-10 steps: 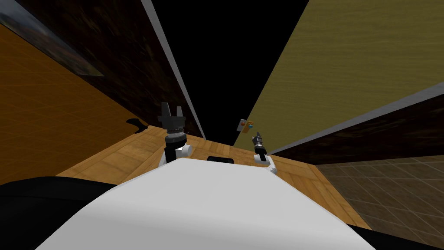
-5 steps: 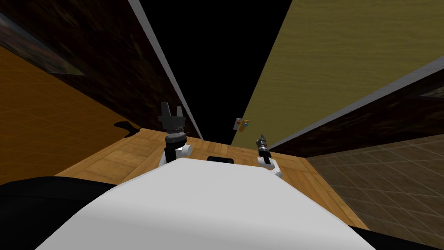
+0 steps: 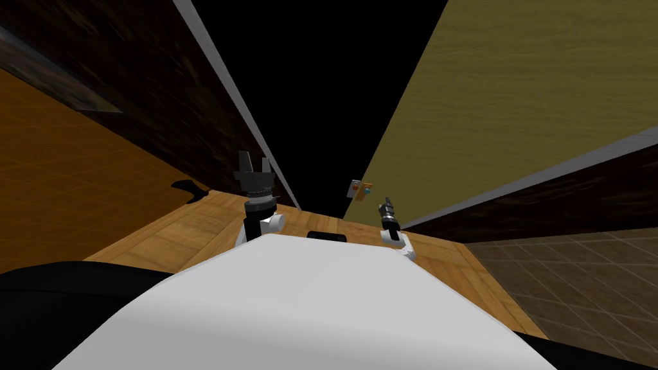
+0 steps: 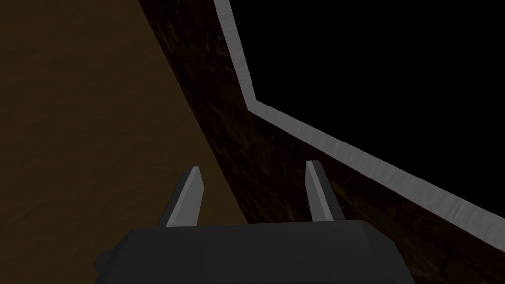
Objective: Pull the door open
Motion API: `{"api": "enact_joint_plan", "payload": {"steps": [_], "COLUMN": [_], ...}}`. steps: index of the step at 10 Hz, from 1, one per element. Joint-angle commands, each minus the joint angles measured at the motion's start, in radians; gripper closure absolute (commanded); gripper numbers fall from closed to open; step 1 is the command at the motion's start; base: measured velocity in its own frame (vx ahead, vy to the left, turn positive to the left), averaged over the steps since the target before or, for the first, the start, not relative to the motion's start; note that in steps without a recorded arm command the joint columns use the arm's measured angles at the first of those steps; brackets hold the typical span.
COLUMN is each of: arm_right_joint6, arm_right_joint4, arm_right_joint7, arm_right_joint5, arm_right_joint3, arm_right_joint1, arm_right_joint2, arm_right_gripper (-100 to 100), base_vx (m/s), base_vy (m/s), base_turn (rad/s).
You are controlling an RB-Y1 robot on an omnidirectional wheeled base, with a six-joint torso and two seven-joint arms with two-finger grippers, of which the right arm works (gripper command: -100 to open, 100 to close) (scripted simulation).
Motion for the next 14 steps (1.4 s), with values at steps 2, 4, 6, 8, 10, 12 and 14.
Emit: {"api": "enact_joint_plan", "payload": {"steps": [2, 4, 6, 8, 10, 12, 14], "arm_right_joint6": [-0.013, -0.012, -0.012, -0.012, -0.012, -0.01, -0.011], "arm_right_joint4": [-0.004, -0.005, -0.005, -0.005, -0.005, 0.001, -0.015], "arm_right_joint7": [0.004, 0.01, 0.01, 0.01, 0.01, 0.005, -0.009], "arm_right_joint5": [0.003, 0.007, 0.007, 0.007, 0.007, 0.005, 0.008], "arm_right_joint3": [0.025, 0.032, 0.032, 0.032, 0.032, 0.016, 0.025], "arm_right_joint1": [-0.024, -0.034, -0.034, -0.034, -0.034, -0.011, 0.0], "arm_right_joint2": [0.017, 0.029, 0.029, 0.029, 0.029, 0.015, 0.008], "arm_right_gripper": [-100, -100, 100, 100, 100, 100, -100], "base_vx": [0.202, 0.179, -0.03, -0.028, -0.006, -0.152, -0.183], "base_vy": [0.068, 0.083, -0.013, -0.009, 0.001, -0.075, -0.053], "base_turn": [0.119, 0.124, -0.018, 0.015, -0.003, -0.078, -0.055]}}
